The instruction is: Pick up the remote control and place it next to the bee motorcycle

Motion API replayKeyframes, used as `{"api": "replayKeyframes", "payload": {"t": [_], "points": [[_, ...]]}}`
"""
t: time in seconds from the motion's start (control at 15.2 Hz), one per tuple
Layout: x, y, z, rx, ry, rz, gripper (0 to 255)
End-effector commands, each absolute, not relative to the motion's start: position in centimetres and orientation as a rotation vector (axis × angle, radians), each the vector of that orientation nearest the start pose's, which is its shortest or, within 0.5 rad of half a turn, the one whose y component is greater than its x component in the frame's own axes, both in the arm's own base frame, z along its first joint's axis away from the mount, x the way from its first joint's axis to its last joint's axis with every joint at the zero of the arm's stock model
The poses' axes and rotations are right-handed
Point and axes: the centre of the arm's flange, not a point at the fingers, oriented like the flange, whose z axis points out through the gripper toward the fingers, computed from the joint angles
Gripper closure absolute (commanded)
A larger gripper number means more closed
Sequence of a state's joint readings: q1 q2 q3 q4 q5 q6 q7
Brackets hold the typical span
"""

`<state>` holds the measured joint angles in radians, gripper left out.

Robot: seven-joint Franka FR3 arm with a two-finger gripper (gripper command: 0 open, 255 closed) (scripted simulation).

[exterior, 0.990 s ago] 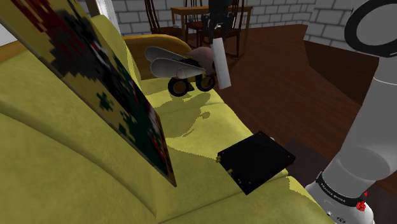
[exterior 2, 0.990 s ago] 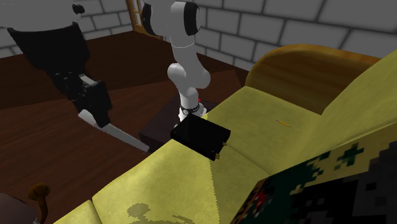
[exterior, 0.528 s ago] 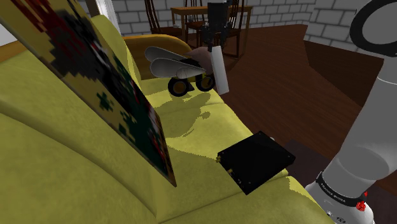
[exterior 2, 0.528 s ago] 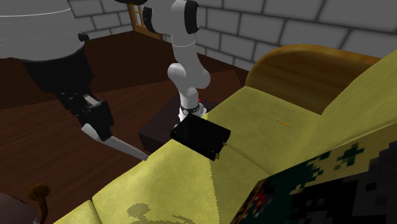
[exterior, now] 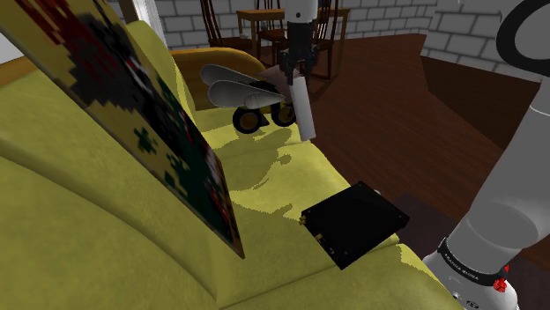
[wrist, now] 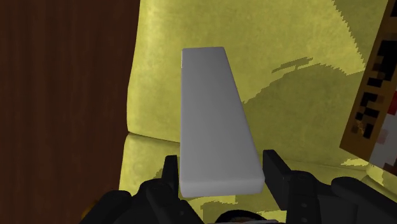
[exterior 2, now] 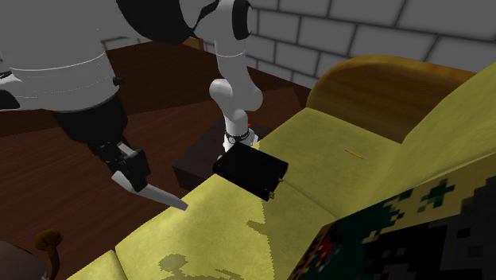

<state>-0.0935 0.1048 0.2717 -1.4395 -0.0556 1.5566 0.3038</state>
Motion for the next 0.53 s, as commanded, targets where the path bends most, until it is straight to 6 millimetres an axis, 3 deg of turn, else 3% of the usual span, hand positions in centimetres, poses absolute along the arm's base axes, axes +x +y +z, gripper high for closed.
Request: {"api": "replayKeyframes", "payload": {"t": [0.0, 0.46], "points": [[57.7, 8.8, 61.6, -3.158, 0.203, -0.036, 255], [57.7, 8.8, 57.9, -3.158, 0.203, -0.036, 255]]}}
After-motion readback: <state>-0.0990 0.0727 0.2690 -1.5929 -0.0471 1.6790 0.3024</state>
